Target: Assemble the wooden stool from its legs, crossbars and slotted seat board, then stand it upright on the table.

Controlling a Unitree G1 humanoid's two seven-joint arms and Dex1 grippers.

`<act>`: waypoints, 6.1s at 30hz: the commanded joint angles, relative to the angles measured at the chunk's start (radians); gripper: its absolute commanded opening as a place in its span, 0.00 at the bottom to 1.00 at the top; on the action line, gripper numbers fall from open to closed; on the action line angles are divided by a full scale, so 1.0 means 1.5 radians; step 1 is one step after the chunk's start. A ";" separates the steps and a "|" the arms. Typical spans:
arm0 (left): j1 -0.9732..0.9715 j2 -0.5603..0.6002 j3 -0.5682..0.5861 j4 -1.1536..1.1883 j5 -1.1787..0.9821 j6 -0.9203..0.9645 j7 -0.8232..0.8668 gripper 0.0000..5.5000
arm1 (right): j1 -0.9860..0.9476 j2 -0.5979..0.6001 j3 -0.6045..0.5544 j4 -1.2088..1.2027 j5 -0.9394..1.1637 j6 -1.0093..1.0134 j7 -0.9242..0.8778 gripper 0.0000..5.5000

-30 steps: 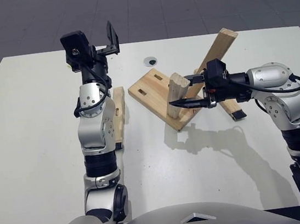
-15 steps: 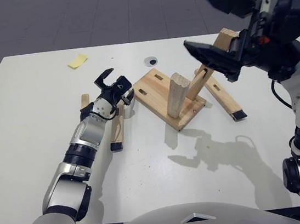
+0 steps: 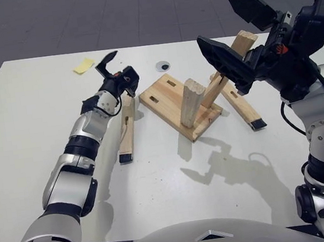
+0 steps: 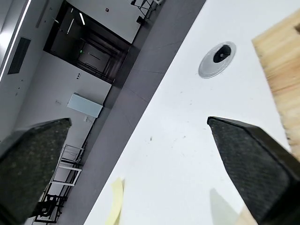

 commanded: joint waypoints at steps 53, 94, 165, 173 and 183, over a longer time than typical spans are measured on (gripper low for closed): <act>0.140 -0.102 0.372 -0.513 -0.376 0.174 0.108 0.98 | -0.063 -0.086 0.092 0.023 0.214 0.189 -0.013 0.98; 0.143 -0.164 0.340 -0.532 -0.344 0.203 0.147 0.98 | -0.184 0.184 0.450 0.484 -0.350 0.252 -0.102 0.98; 0.151 -0.144 0.385 -0.477 -0.318 0.204 0.196 0.98 | -0.216 0.071 0.081 0.759 -0.789 -0.329 -0.544 0.98; 0.154 -0.129 0.392 -0.469 -0.317 0.213 0.187 0.98 | -0.200 0.065 0.030 0.782 -0.756 -0.286 -0.558 0.98; 0.145 -0.122 0.375 -0.427 -0.310 0.211 0.172 0.98 | -0.285 0.108 0.163 0.858 -0.815 -0.424 -0.519 0.98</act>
